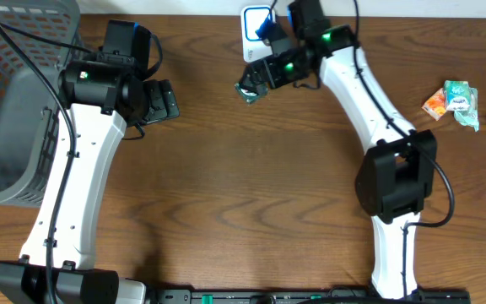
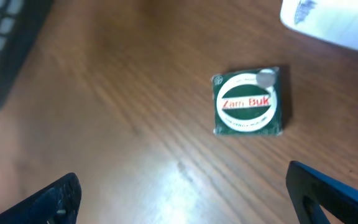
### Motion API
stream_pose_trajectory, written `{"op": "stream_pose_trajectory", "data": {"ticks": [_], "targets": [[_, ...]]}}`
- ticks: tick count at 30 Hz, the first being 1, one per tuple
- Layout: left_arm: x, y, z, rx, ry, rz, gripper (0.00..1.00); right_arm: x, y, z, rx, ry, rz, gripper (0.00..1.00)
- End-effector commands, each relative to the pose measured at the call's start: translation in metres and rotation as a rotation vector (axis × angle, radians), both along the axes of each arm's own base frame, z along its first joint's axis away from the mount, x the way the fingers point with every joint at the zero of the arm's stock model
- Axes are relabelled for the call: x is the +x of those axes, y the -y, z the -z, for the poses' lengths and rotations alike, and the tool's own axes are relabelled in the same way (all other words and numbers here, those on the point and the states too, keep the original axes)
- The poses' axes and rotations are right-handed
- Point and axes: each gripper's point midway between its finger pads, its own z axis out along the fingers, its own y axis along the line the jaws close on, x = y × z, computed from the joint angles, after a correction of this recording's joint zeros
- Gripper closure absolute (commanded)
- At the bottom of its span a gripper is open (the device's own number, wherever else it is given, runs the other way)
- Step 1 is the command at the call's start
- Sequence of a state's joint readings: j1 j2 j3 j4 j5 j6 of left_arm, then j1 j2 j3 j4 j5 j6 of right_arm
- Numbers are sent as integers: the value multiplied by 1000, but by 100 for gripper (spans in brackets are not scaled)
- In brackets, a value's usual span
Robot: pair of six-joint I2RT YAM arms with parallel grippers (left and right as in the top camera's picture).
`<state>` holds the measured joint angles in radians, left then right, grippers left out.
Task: Scan the item barcode
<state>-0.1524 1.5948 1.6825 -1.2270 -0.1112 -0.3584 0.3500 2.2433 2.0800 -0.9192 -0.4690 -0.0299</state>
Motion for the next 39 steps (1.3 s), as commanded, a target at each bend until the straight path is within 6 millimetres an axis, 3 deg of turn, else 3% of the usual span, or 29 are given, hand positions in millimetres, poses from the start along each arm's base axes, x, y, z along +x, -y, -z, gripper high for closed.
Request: {"op": "stream_pose_trajectory", "data": {"ticks": [1, 4, 8, 14, 16, 22, 28, 33, 39], "targets": [[0, -3, -5, 14, 13, 2, 2, 20, 18, 16, -140, -10, 305, 1], [0, -3, -5, 14, 13, 2, 2, 29, 17, 16, -117, -28, 479, 1], [0, -3, -5, 14, 14, 2, 2, 44, 3, 15, -51, -5, 566, 1], [0, -3, -5, 14, 14, 2, 2, 66, -4, 41, 9, -14, 689, 1], [0, -3, -5, 14, 13, 2, 2, 65, -5, 62, 7, -60, 728, 4], [0, -3, -5, 14, 13, 2, 2, 63, -8, 97, 4, -135, 795, 13], [0, -3, -5, 14, 14, 2, 2, 57, -8, 117, -53, -135, 839, 24], [0, -3, -5, 14, 13, 2, 2, 45, 13, 128, -193, -110, 890, 24], [0, -3, -5, 14, 14, 2, 2, 29, 23, 136, -266, -157, 888, 23]]}}
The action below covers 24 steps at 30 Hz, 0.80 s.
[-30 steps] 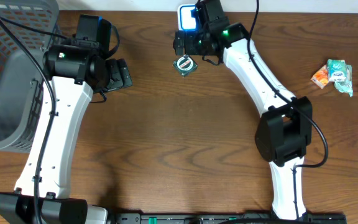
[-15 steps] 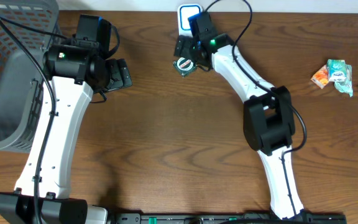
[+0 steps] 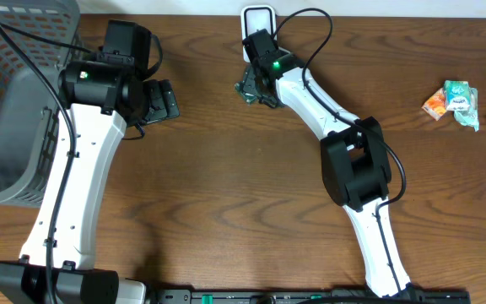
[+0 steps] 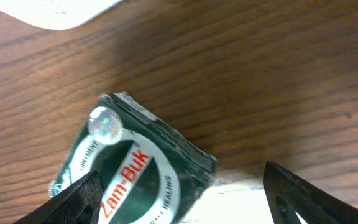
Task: Scan the item barcode
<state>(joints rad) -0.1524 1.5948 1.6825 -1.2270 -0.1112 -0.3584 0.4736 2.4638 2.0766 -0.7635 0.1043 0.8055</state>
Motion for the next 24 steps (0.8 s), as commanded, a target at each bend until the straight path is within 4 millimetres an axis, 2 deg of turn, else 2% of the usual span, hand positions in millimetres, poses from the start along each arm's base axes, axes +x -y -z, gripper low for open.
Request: {"op": "stream_pose_trajectory", "data": {"ticks": [1, 5, 8, 12, 14, 19, 20, 22, 24], "targets": [[0, -3, -5, 14, 13, 2, 3, -10, 11, 17, -70, -45, 21, 23], [0, -3, -5, 14, 13, 2, 2, -25, 22, 19, -104, -111, 24, 23], [0, -3, -5, 14, 13, 2, 2, -38, 38, 15, -148, -167, 39, 22], [0, -3, -5, 14, 13, 2, 2, -54, 59, 1, -232, -212, 56, 22], [0, -3, -5, 14, 14, 2, 2, -59, 62, -8, -240, -219, 56, 22], [0, -3, -5, 14, 13, 2, 2, -56, 56, -48, -203, -145, 49, 22], [0, -3, -5, 14, 13, 2, 2, -48, 49, -63, -180, -89, 27, 22], [0, -3, -5, 14, 13, 2, 2, -36, 35, -72, -148, -24, -40, 22], [0, -3, -5, 14, 13, 2, 2, -23, 11, -79, -83, 44, -137, 22]]}}
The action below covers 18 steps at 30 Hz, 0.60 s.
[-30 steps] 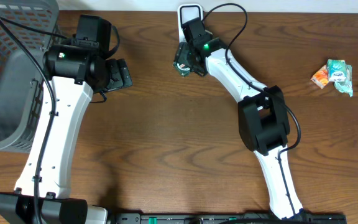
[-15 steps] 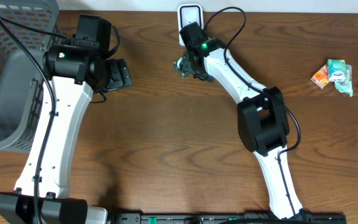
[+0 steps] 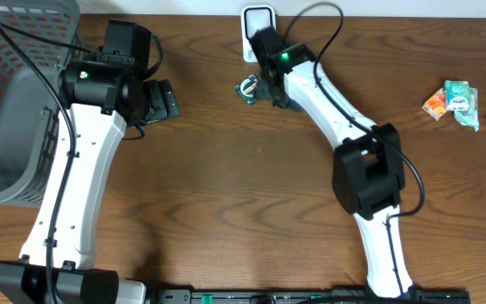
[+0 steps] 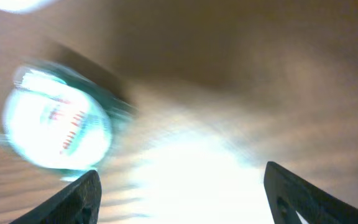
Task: Scan the item barcode
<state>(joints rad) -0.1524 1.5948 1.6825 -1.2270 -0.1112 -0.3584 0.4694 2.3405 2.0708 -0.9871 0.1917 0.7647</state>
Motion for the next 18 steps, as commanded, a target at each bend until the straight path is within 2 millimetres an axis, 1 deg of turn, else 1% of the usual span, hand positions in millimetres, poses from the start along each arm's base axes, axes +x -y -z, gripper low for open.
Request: {"op": "stream_pose_trajectory", "data": {"ticks": [1, 3, 5, 7, 8, 9, 10, 12, 14, 18], "targets": [[0, -3, -5, 14, 13, 2, 2, 15, -36, -36, 94, 119, -173, 22], [0, -3, -5, 14, 13, 2, 2, 26, -48, -42, 136, 174, -187, 23], [0, -3, -5, 14, 14, 2, 2, 42, -58, -47, 159, 251, -183, 22], [0, -3, -5, 14, 13, 2, 2, 55, -65, -46, 202, 298, -135, 19], [0, -3, -5, 14, 13, 2, 2, 56, -65, -44, 210, 301, -124, 19], [0, -3, -5, 14, 13, 2, 2, 61, -68, -33, 248, 295, -58, 20], [0, -3, -5, 14, 13, 2, 2, 61, -67, -28, 256, 285, -35, 20], [0, -3, -5, 14, 13, 2, 2, 61, -65, -9, 267, 257, 38, 21], [0, -3, -5, 14, 13, 2, 2, 61, -65, 8, 269, 236, 68, 21], [0, -3, -5, 14, 13, 2, 2, 61, -65, 31, 258, 210, 78, 24]]}}
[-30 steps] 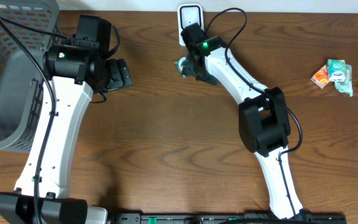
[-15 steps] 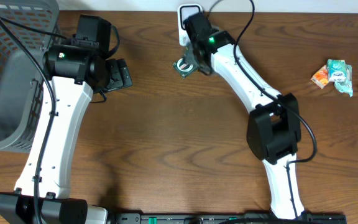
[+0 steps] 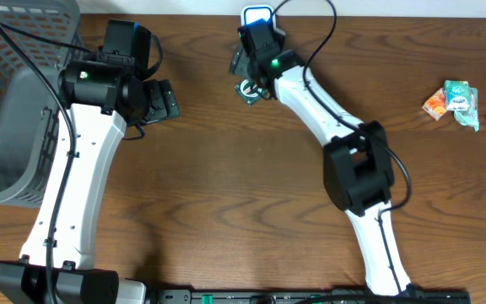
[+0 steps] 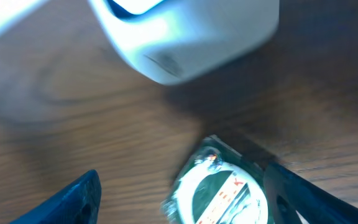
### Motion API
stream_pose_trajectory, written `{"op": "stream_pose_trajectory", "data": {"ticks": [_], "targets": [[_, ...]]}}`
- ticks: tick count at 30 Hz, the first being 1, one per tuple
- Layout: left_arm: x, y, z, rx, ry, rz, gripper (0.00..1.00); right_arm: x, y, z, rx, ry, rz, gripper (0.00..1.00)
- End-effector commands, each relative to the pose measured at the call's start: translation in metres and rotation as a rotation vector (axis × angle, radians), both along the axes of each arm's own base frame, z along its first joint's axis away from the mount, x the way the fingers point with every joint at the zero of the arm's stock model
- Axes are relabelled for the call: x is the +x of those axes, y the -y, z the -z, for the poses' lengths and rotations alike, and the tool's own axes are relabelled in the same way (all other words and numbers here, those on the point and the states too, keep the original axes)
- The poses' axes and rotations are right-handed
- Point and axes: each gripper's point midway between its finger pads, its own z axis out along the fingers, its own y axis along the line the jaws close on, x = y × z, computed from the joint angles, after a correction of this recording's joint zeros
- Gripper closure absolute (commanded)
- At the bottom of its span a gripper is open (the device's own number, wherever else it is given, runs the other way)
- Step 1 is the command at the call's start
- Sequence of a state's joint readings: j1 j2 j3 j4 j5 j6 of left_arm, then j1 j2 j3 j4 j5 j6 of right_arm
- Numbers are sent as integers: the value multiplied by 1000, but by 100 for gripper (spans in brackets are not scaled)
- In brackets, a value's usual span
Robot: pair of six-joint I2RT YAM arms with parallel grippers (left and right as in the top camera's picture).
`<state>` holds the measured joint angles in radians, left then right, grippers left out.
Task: Scan the item barcode
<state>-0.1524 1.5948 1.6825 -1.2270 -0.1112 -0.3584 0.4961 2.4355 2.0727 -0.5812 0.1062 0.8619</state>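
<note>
The item is a small green Zam-Buk box point(image 3: 249, 89) lying flat on the wooden table, just in front of a white-and-blue device point(image 3: 258, 17). My right gripper point(image 3: 248, 76) hovers low over the box and is open. In the right wrist view the box point(image 4: 219, 193) lies between the blue fingertips point(image 4: 73, 199), closer to the right one and not pinched. The white device point(image 4: 185, 37) fills the top of that view. My left gripper point(image 3: 154, 100) hangs over the table further left. Its jaws do not show clearly.
A grey basket point(image 3: 7, 101) stands at the far left edge. Snack packets point(image 3: 454, 100) lie at the far right. The left arm point(image 3: 83, 169) runs down the left side of the table.
The right gripper has shifted from just right of the box to behind it, near the white device. The box now lies between the open fingers. The box and the left arm have not moved.
At first the right gripper was open, higher above the box. Then it was low and close, with the box by its left finger. Later it stood to the box's right in a blurred view, and now it straddles the box. The box has stayed on the table.
</note>
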Motion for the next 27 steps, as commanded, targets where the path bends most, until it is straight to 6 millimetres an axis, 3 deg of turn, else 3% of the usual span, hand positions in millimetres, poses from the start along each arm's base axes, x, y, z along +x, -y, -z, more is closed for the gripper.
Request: {"op": "stream_pose_trajectory", "data": {"ticks": [1, 5, 12, 19, 24, 27], "targets": [[0, -3, -5, 14, 14, 2, 2, 0, 1, 24, 5, -33, 53, 25], [0, -3, -5, 14, 13, 2, 2, -4, 5, 41, -26, -60, 60, 28], [0, -3, -5, 14, 13, 2, 2, -19, 19, 50, -148, -98, 56, 27], [0, -3, -5, 14, 13, 2, 2, -49, 38, 62, -283, -222, -55, 22], [0, -3, -5, 14, 13, 2, 2, -78, 54, 48, -374, -322, -143, 19], [0, -3, -5, 14, 13, 2, 2, -100, 80, 24, -459, -393, -147, 17]]}}
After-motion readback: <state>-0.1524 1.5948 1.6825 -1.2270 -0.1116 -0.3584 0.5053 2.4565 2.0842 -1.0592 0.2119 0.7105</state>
